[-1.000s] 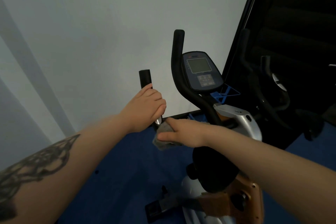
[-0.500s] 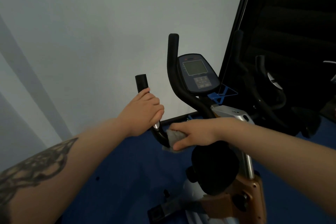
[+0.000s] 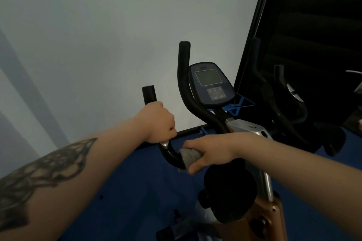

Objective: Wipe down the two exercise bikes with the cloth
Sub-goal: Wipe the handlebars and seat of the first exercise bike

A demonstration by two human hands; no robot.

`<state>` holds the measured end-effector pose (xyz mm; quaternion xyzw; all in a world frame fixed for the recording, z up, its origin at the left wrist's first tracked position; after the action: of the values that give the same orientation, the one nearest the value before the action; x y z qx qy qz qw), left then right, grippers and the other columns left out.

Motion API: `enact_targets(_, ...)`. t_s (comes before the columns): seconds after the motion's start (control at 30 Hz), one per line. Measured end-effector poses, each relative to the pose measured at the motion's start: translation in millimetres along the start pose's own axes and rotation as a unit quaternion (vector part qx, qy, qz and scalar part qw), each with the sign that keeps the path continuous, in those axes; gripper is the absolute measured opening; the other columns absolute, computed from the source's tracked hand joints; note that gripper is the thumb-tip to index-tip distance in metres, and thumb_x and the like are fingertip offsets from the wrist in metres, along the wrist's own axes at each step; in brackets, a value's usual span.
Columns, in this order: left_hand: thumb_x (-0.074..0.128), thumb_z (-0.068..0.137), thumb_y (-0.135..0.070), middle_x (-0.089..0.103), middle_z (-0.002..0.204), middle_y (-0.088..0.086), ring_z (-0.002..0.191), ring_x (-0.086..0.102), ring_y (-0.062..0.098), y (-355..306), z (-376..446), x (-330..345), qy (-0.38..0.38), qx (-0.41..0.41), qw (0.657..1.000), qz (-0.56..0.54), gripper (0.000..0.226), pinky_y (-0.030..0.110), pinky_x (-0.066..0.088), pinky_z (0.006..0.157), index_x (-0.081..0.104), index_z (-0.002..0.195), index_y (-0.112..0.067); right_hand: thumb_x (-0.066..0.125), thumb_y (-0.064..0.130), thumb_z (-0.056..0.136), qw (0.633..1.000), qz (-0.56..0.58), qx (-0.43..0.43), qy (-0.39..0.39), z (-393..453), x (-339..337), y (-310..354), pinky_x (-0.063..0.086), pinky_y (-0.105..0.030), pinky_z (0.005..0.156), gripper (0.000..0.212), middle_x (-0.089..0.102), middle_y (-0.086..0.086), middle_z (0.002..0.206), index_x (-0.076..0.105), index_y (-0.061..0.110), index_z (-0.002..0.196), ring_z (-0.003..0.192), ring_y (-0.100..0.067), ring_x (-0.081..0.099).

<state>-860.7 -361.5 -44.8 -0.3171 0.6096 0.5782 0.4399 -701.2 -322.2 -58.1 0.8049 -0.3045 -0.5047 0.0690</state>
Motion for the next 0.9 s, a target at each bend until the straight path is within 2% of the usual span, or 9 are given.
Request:
enact_targets(0.1, 0.032, 0.096, -0.038, 0.043, 0.053, -0.006, 0.050, 0.038, 0.014, 2, 4, 0, -0.008, 0.005, 1.000, -0.012, 0.047, 0.035, 0.044, 0.083, 0.039, 0.053, -0.021, 0.057, 0.063, 0.086, 0.998, -0.056, -0.003, -0.031, 15, 7, 12, 0.036, -0.026, 0.062, 0.044, 0.051, 0.014, 0.087, 0.042, 0.027, 0.106, 0.076, -0.002, 0.049)
enact_targets(0.17, 0.032, 0.097, -0.037, 0.052, 0.055, -0.005, 0.051, 0.041, 0.015, 3, 3, 2, -0.035, 0.006, 0.999, -0.022, 0.048, 0.034, 0.043, 0.084, 0.040, 0.052, -0.021, 0.051, 0.067, 0.086, 0.999, -0.021, -0.006, -0.050, 26, 12, 19, 0.042, -0.029, 0.070, 0.048, 0.053, 0.011, 0.089, 0.044, 0.025, 0.108, 0.079, -0.006, 0.053)
enact_targets(0.23, 0.032, 0.098, -0.036, 0.063, 0.064, -0.002, 0.054, 0.045, 0.016, 2, 0, 4, -0.065, 0.006, 0.998, -0.026, 0.048, 0.033, 0.040, 0.086, 0.041, 0.054, -0.021, 0.052, 0.068, 0.085, 0.998, 0.018, -0.008, -0.058, 27, 12, 19, 0.044, -0.028, 0.075, 0.048, 0.054, 0.011, 0.092, 0.045, 0.026, 0.109, 0.084, -0.006, 0.054)
enact_targets(0.33, 0.033, 0.098, -0.034, 0.065, 0.065, -0.001, 0.055, 0.043, 0.017, 0, -2, 4, -0.108, 0.000, 0.994, -0.034, 0.048, 0.029, 0.035, 0.083, 0.035, 0.051, -0.022, 0.060, 0.061, 0.085, 0.999, 0.019, -0.018, -0.028, 11, 7, 8, 0.036, -0.022, 0.065, 0.039, 0.051, 0.015, 0.088, 0.042, 0.032, 0.103, 0.077, 0.000, 0.050)
enact_targets(0.5, 0.035, 0.095, -0.030, 0.062, 0.060, 0.000, 0.053, 0.039, 0.017, -3, -7, 4, -0.155, -0.009, 0.986, -0.066, 0.047, 0.026, 0.024, 0.075, 0.032, 0.049, -0.022, 0.052, 0.070, 0.084, 0.992, -0.110, 0.006, -0.064, 10, 13, 7, 0.031, -0.028, 0.059, 0.045, 0.047, 0.015, 0.083, 0.037, 0.029, 0.097, 0.070, 0.001, 0.045)
enact_targets(0.63, 0.038, 0.093, -0.028, 0.061, 0.056, 0.005, 0.051, 0.037, 0.020, -3, -7, 2, -0.173, -0.005, 0.980, -0.101, 0.047, 0.031, 0.032, 0.079, 0.028, 0.047, -0.022, 0.048, 0.067, 0.088, 0.996, 0.026, 0.003, -0.088, 30, 15, 25, 0.038, -0.021, 0.064, 0.051, 0.054, 0.014, 0.090, 0.047, 0.023, 0.114, 0.078, -0.002, 0.053)
enact_targets(0.7, 0.036, 0.091, -0.026, 0.058, 0.052, 0.005, 0.048, 0.034, 0.020, -2, -10, 0, -0.188, -0.008, 0.975, -0.117, 0.047, 0.033, 0.036, 0.079, 0.025, 0.045, -0.022, 0.050, 0.065, 0.088, 0.994, 0.047, -0.009, -0.095, 28, 14, 24, 0.038, -0.019, 0.066, 0.049, 0.054, 0.017, 0.092, 0.047, 0.025, 0.116, 0.080, 0.001, 0.052)
enact_targets(0.83, 0.039, 0.091, -0.026, 0.058, 0.052, 0.007, 0.053, 0.039, 0.020, -4, -13, 6, -0.205, -0.038, 0.968, -0.141, 0.047, 0.036, 0.040, 0.084, 0.054, 0.048, -0.013, 0.062, 0.055, 0.087, 0.999, 0.004, -0.008, -0.042, -3, 7, -3, 0.037, -0.023, 0.067, 0.033, 0.053, 0.012, 0.091, 0.043, 0.033, 0.105, 0.082, -0.005, 0.053)
enact_targets(0.9, 0.041, 0.092, -0.024, 0.056, 0.050, 0.007, 0.054, 0.042, 0.020, -4, -14, 8, -0.232, -0.045, 0.959, -0.158, 0.048, 0.037, 0.041, 0.083, 0.056, 0.048, -0.011, 0.062, 0.057, 0.086, 0.999, -0.024, 0.002, -0.038, -8, 6, -4, 0.036, -0.024, 0.068, 0.032, 0.051, 0.013, 0.091, 0.041, 0.038, 0.100, 0.083, -0.007, 0.053)
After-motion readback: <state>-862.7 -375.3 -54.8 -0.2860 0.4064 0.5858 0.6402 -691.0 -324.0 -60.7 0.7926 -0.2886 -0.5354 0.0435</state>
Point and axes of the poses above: each hand's wrist, its own z-axis towards the middle knuckle, its own x-axis out of the palm, y = z × x, the point moved 3 cm from there along z, towards the middle knuckle
